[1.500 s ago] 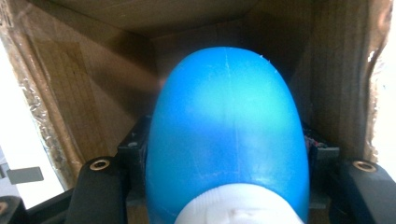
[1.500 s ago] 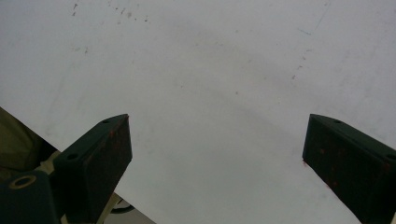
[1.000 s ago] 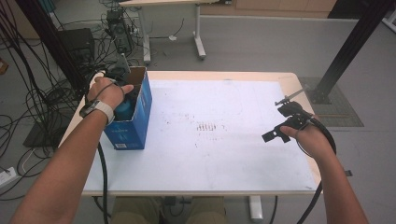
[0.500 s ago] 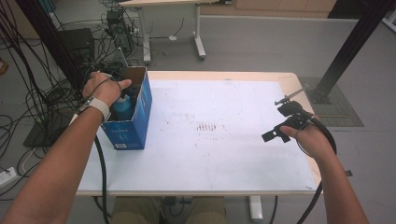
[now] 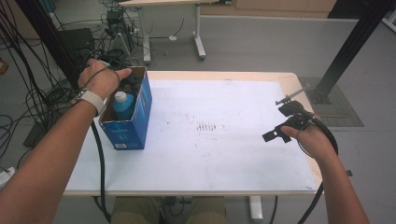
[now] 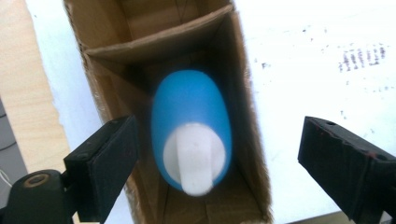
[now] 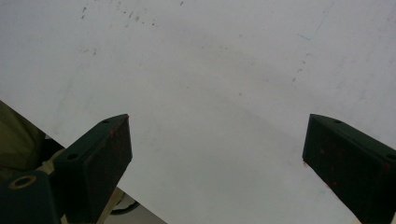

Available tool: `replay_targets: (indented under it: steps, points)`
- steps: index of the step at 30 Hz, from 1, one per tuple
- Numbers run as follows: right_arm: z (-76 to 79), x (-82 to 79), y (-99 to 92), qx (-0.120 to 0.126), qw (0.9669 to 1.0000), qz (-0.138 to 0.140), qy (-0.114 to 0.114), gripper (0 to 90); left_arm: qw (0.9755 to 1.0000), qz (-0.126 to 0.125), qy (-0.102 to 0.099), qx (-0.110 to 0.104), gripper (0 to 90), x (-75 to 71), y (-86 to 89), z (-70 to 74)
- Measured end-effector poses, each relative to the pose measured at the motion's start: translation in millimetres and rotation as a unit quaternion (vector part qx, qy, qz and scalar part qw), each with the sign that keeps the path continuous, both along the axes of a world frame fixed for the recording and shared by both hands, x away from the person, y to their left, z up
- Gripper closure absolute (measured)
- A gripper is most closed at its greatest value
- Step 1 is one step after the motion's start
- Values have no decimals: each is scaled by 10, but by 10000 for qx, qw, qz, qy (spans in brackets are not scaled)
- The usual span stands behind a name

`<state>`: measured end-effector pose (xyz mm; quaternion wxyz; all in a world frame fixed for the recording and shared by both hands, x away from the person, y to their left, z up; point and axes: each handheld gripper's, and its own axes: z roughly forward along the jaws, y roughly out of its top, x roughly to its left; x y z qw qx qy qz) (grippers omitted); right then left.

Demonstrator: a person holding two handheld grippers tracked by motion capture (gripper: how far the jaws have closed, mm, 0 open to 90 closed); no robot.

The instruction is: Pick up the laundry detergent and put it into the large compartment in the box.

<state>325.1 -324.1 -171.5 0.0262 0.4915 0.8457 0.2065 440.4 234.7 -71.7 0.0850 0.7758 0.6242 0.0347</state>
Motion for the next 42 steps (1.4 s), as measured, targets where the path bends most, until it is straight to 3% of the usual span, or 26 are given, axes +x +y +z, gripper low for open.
replay_targets:
  steps: [10, 18, 21, 24, 27, 32, 36, 39, 42]
  points:
    - [46, -24, 5, -24, 10000, -12, -24, 80, 9981, -487, -311, -189, 77, -121, 5, 513]
    - [77, -18, 28, -33, 10000, -2, -22, 80, 9927, -1087, -447, -264, 76, -192, -64, 818]
    - [75, -12, 41, -21, 10000, -7, -6, 80, 9889, -1383, -437, -336, 78, -206, -113, 861]
    - [61, 6, 57, -13, 10000, -31, 24, 80, 9848, -1632, -509, -298, 80, -247, -202, 903]
    - [59, 13, 72, 13, 10000, -20, 6, 80, 9817, -1830, -449, -263, 72, -242, -294, 939]
    - [86, 18, 90, 18, 10000, -28, -2, 80, 9731, -2220, -542, -296, 73, -249, -410, 989]
    - [118, 11, 91, 1, 10000, -48, -15, 79, 9652, -2561, -464, -270, 74, -207, -505, 1006]
    - [134, -1, 98, -12, 10000, -73, -12, 79, 9636, -2625, -459, -218, 75, -204, -572, 1006]
    - [140, -13, 94, 15, 10000, -93, -26, 76, 9581, -2838, -348, -200, 77, -150, -643, 1006]
